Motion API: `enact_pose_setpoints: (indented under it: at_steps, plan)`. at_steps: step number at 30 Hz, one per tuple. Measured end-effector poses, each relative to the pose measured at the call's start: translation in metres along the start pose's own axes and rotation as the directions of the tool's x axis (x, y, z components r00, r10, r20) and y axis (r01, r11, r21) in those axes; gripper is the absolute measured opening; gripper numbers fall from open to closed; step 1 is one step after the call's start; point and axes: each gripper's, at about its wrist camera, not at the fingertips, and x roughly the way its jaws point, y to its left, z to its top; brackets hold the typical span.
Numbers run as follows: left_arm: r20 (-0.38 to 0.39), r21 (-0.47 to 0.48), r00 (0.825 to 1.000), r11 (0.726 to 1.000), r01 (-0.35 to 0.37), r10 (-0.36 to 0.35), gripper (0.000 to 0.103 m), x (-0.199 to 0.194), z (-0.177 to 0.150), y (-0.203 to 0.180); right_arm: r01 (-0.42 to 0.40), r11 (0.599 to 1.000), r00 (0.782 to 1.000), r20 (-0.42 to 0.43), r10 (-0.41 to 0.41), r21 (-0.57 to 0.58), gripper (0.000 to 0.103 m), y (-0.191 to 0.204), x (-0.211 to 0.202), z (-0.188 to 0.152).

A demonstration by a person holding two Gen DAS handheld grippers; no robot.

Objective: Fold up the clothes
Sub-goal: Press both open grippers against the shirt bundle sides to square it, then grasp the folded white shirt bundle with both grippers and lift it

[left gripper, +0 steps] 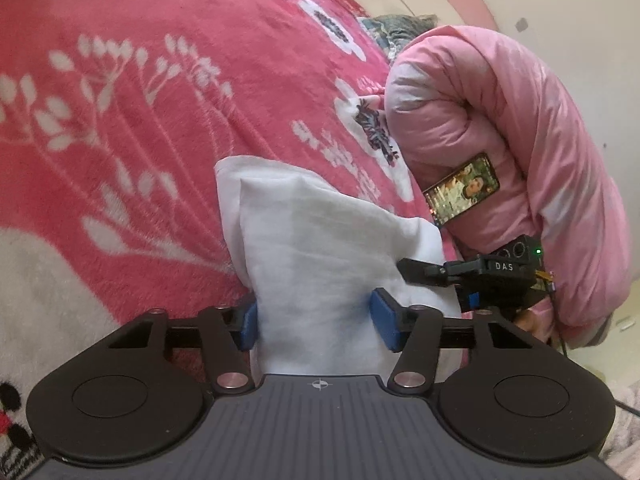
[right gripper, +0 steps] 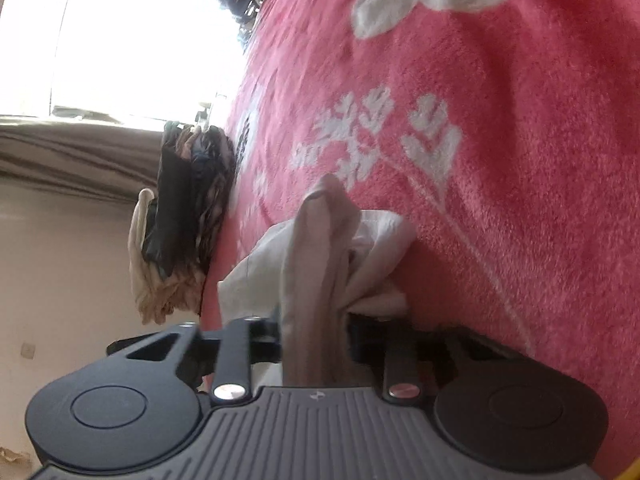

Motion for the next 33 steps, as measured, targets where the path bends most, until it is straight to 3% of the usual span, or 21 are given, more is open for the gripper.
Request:
enact_pose_setpoints:
  at_steps: [4,15,26,33]
  plan:
    - [0.029,-0.006,1.0,1.0,0.0,0.0,0.043,-0.003,-0.002,-0.001,0.017,0.993,0.999,0.04,-0.013,-0.113,0.014,0.02,-0.006,-0.004]
    - [0.107,0.046,0.994,0.999,-0.004,-0.001,0.029,-0.024,-0.007,-0.019,0.09,0.946,0.991,0.117,-0.056,-0.311,0.011,0.056,-0.014,-0.018]
    - [0.212,0.041,0.977,0.999,0.027,-0.035,0.028,-0.056,-0.008,-0.042,0.038,0.922,0.989,0.149,0.021,-0.385,0.011,0.086,-0.03,-0.025]
    - [0.305,0.055,0.952,0.998,0.011,-0.028,0.028,-0.084,0.005,-0.055,0.038,0.868,0.984,0.171,0.055,-0.496,0.011,0.128,-0.031,-0.016]
